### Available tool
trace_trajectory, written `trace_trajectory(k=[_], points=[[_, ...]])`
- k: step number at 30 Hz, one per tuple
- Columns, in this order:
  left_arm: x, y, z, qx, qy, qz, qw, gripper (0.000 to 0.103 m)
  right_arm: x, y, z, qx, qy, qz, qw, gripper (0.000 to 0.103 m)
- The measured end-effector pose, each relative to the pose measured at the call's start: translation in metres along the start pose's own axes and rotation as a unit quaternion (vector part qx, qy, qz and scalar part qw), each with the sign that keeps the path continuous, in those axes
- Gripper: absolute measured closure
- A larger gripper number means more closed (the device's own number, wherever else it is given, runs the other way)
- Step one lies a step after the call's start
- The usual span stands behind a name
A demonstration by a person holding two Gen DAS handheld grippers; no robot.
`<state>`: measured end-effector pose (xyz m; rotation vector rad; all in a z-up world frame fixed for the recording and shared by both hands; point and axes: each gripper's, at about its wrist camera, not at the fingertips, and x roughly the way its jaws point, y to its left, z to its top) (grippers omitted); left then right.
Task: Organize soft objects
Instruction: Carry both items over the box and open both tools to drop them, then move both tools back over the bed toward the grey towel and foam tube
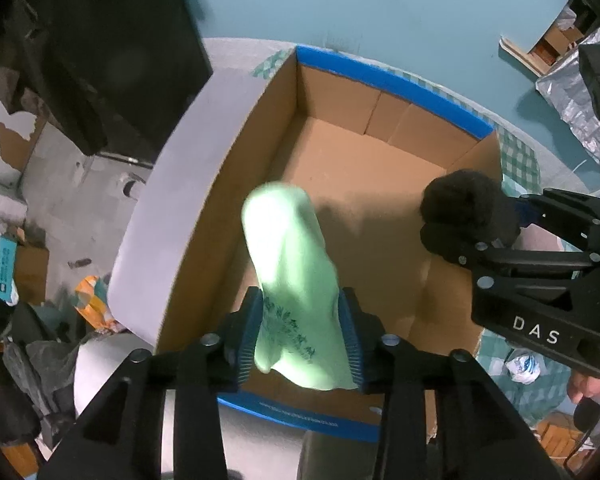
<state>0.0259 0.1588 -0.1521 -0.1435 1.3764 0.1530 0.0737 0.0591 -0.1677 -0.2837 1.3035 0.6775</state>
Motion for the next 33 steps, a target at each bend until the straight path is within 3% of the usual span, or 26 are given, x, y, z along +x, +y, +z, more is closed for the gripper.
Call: trace_trajectory(k=[4,14,19,33], points=[[-0.007,0.001,0.000,0.010,-0.010,0.007,0.9999,0.057,-0.004,0.000,0.001,0.000,-0.014,-0.002,1.000,0.028],[-0.016,-0.001,0.000,0.015,-0.018,0.005,0.9997,0.056,-0.029,-0.008,0.000,0.013,-0.038,-0.006,0.999,0.028],[-0.025,-0.006,-0.002,0.014,-0.026,0.000,0.9996,0.051,-0.045,-0.013,-0.006,0.009,-0.048,-0.015,0.999,0.028],[-0.059,-0.045,-0.009,0.050,-0.057,-0.004,0.9971,0.045,-0.093,-0.038,-0.033,0.018,-0.074,-0.029,0.997,0.027]])
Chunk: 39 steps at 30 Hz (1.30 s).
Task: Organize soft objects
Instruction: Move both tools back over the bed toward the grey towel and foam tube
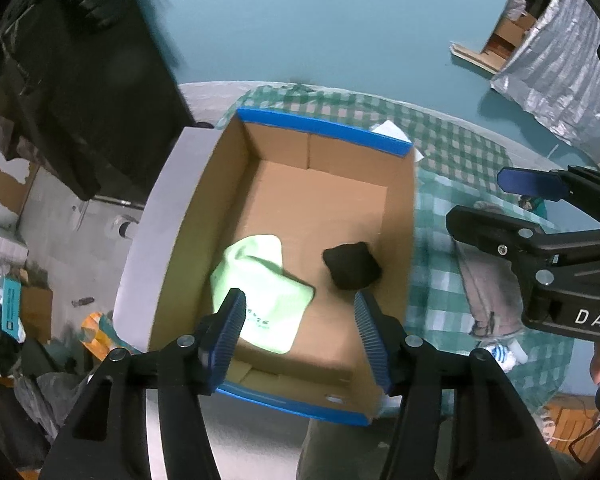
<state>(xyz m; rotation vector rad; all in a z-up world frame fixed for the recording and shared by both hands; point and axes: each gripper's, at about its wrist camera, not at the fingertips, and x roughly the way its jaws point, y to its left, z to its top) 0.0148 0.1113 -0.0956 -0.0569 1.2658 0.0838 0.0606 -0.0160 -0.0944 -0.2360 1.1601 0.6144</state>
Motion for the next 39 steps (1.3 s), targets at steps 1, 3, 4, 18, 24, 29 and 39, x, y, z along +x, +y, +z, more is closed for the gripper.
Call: trace_trajectory(k=[1,3,4,18,24,29,39], points=[[-0.002,-0.003,0.000,0.003,0.000,-0.001,1.0000,0.045,-0.004,-0.003,-0.002,0.002,-0.001,-0.002,1.000,0.027],[-0.005,-0.011,0.000,0.010,-0.001,-0.006,0.9999,0.045,-0.010,-0.008,-0.005,0.006,-0.004,-0.006,1.000,0.027],[-0.006,-0.014,0.000,0.013,-0.001,-0.007,0.9999,0.045,-0.014,-0.012,-0.007,0.009,-0.006,-0.008,1.000,0.027],[-0.019,-0.071,-0.002,0.064,-0.003,-0.025,0.9976,0.040,-0.053,-0.063,-0.052,0.058,-0.022,-0.028,0.998,0.027],[-0.019,-0.098,-0.004,0.095,0.001,-0.027,0.9951,0.040,-0.065,-0.095,-0.078,0.093,-0.019,-0.046,0.994,0.027],[-0.019,-0.120,-0.005,0.116,0.005,-0.033,0.9927,0.039,-0.077,-0.115,-0.098,0.119,-0.021,-0.054,0.991,0.027],[-0.014,-0.163,-0.006,0.159,0.010,-0.043,0.9863,0.032,-0.092,-0.149,-0.137,0.166,-0.018,-0.074,0.983,0.027]])
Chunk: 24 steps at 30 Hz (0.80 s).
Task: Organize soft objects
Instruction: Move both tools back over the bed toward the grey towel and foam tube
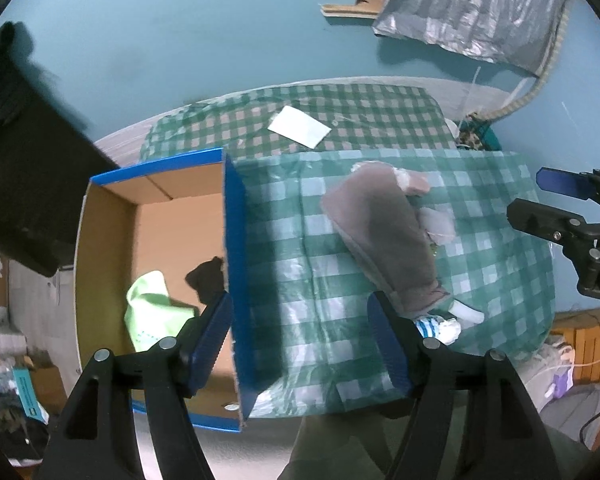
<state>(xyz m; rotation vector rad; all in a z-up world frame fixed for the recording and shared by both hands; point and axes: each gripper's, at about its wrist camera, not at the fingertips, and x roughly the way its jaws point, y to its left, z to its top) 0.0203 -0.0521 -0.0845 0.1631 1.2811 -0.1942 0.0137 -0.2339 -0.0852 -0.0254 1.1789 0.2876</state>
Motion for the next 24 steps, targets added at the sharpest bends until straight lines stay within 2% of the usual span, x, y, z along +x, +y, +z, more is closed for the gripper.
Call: trace_trajectory(k=[12,24], points=[[0.026,-0.034,0.006,0.026,0.034,-0.017,0.9989,0.031,0.016,-0.047,-0.043,0.042,0.021,-0.016,0.999,0.027],[0.061,-0.054,-0.002,0.032,0.064,-0.015,0.9974,0.031,0.055,-0.071,-0.088,0.042,0.058,-0.019,0.997,0.027]])
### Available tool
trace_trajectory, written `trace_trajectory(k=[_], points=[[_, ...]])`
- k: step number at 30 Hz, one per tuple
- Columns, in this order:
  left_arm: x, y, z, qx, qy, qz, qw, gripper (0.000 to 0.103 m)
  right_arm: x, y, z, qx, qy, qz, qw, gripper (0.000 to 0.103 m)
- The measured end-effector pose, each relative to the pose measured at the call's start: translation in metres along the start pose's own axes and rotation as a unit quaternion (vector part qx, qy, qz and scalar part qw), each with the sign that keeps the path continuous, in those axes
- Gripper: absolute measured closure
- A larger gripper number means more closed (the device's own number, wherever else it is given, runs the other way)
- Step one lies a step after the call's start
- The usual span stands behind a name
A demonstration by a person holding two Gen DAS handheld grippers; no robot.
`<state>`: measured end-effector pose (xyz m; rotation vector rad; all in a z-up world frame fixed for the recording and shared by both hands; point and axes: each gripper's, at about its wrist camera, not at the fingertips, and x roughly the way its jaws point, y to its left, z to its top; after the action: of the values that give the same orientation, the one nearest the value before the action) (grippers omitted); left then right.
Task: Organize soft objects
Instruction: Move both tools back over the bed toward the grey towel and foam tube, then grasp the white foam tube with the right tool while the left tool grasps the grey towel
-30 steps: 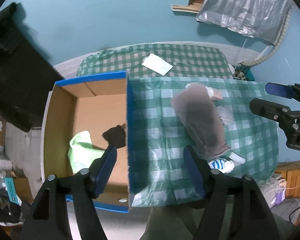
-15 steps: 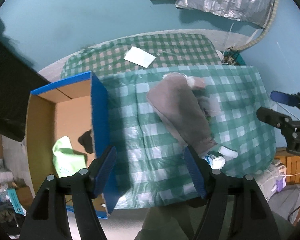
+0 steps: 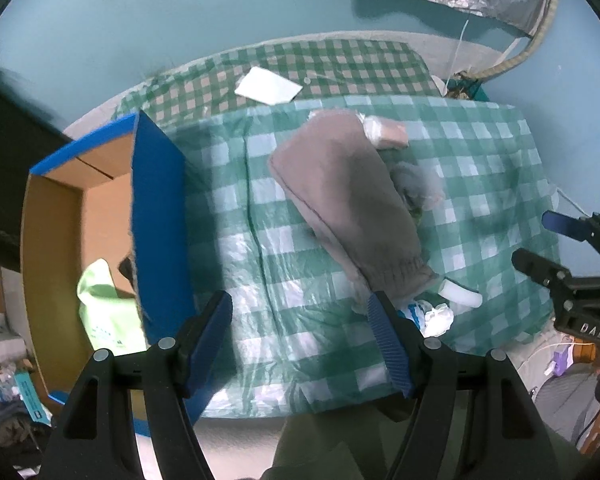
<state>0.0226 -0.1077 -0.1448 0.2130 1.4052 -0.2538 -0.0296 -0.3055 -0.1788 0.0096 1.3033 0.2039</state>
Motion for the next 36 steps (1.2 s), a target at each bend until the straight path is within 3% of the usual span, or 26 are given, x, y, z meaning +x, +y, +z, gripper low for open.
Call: trace_trajectory(k=[8,13,19,29,36], points=[[0.024,-0.011,0.000,-0.016,0.030,-0.016,0.9993,0.029,0.032,-0.001,-0.024,-0.021,0.020,0.022,0.999,0.027],[0.034,-0.023,-0.001,0.001,0.032,-0.006,0.9995,0.024,0.059,0.001,-0.040,-0.058,0.041,-0.003,0.997,0.028],[0.048,-0.032,-0.005,0.005,0.046,-0.004,0.9989,0.024,0.081,0.003,-0.053,-0.086,0.061,-0.005,0.994,0.028],[0.064,-0.042,-0.012,-0.002,0.065,-0.011,0.9978,0.023,0.099,0.004,-0.061,-0.116,0.060,-0.012,0.991,0.028],[0.077,-0.046,-0.017,-0.006,0.081,-0.008,0.9966,0.023,0.111,0.020,-0.069,-0.167,0.063,-0.040,0.983,0.041]])
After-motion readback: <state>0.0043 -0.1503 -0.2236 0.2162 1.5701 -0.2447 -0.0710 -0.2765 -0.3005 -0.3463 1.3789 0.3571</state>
